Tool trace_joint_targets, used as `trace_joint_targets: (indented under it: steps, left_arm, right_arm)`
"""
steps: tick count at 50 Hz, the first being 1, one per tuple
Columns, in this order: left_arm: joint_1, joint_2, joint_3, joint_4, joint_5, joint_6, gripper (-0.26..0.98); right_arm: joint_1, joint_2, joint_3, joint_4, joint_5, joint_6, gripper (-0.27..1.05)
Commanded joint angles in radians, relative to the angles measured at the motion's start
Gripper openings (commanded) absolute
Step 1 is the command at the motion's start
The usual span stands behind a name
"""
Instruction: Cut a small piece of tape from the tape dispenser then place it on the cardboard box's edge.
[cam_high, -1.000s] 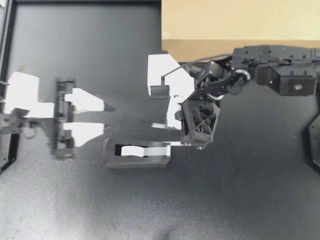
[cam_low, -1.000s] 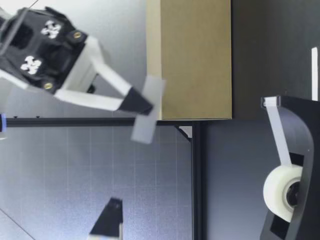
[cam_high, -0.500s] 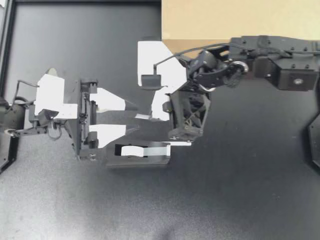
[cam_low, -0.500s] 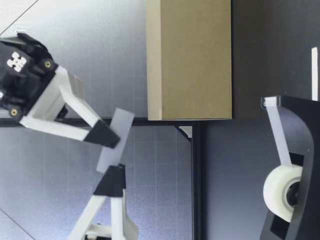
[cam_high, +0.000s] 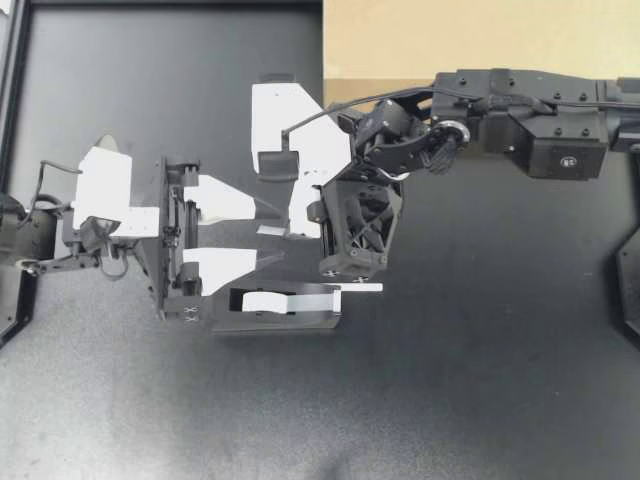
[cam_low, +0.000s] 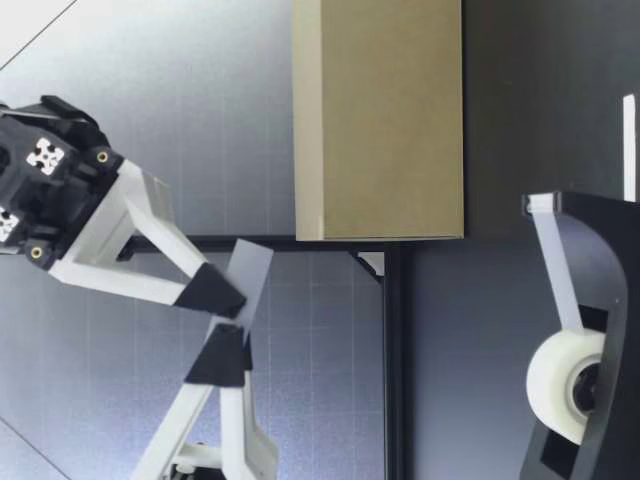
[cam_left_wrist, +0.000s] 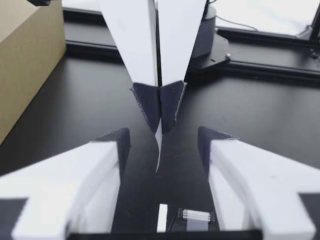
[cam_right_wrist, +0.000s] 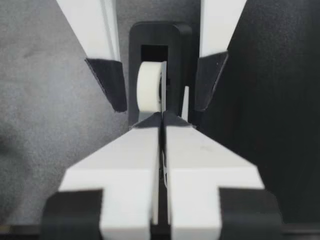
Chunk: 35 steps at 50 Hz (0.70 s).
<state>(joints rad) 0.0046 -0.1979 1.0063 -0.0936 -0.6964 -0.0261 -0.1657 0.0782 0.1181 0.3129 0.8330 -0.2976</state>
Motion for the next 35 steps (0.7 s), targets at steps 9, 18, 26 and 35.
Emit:
trace_joint_targets:
  steps: [9, 18, 26, 35]
  left_arm:
    - [0.002, -0.008, -0.009, 0.000, -0.048, -0.002, 0.21]
    - [0.000, -0.005, -0.003, 0.000, -0.048, -0.002, -0.03]
    - [0.000, -0.002, -0.002, 0.000, -0.049, -0.003, -0.11]
    - [0.000, -0.002, -0.002, 0.000, -0.049, -0.003, -0.11]
  right_arm:
    - [0.003, -0.011, -0.028, 0.002, 0.008, 0.003, -0.09]
    - [0.003, -0.014, -0.028, 0.002, 0.008, 0.005, -0.09]
    - [0.002, -0.015, -0.028, 0.002, 0.008, 0.005, -0.09]
    - [0.003, -0.015, -0.028, 0.005, 0.008, 0.006, -0.09]
